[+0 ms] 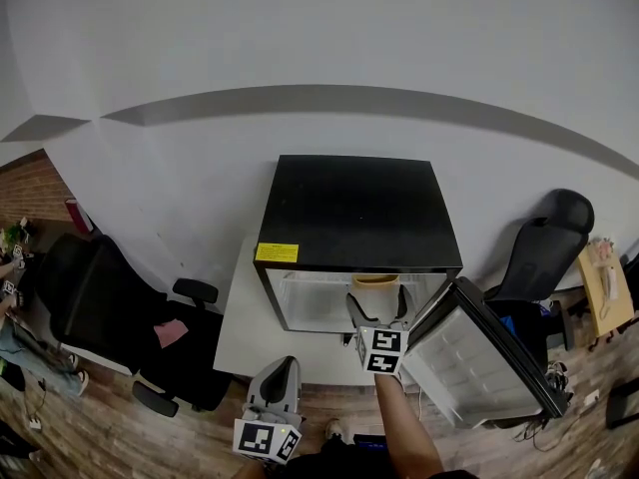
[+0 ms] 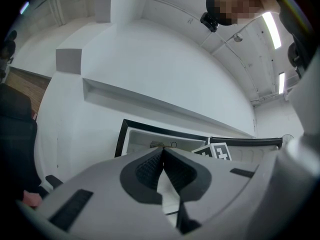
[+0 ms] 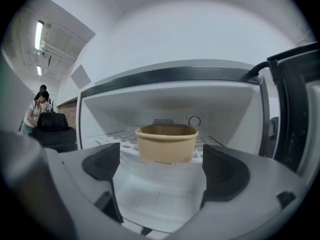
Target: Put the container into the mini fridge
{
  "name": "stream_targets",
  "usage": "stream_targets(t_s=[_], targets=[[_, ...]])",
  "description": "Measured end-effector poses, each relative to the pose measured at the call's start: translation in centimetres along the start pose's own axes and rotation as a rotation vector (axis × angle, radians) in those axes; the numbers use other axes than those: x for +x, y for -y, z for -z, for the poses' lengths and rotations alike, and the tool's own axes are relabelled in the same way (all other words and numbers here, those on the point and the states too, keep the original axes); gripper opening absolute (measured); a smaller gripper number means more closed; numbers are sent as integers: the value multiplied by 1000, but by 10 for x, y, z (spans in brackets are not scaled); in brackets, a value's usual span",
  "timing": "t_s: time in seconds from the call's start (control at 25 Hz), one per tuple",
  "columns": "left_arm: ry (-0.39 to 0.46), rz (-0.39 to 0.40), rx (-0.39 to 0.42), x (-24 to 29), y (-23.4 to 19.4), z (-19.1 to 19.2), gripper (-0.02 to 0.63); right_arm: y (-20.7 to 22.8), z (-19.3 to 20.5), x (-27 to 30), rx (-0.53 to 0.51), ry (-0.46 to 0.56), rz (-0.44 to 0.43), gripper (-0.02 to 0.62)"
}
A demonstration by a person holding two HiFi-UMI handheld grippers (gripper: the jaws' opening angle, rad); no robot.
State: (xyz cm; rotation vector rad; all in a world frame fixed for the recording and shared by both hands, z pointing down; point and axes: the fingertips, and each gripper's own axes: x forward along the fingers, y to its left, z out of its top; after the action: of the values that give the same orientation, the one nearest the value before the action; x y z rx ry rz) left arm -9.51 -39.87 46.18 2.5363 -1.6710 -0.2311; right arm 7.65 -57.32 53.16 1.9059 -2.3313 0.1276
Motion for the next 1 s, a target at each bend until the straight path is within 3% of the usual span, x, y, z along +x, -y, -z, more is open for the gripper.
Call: stream_targets(t_s=[0.56, 0.6, 0.68, 1.0], targets=[[-18, 68, -19, -107, 6, 4, 8, -69, 81, -153, 5, -167, -42, 481], [-21, 76, -22, -118, 8, 6, 8, -73, 84, -168, 12, -161, -27, 437], [-32, 92, -28, -139, 13, 11, 8, -78, 90, -198, 32, -145, 12, 163], [-72, 152, -20, -209, 44, 22, 8, -92, 104, -296, 80, -170, 64, 35]])
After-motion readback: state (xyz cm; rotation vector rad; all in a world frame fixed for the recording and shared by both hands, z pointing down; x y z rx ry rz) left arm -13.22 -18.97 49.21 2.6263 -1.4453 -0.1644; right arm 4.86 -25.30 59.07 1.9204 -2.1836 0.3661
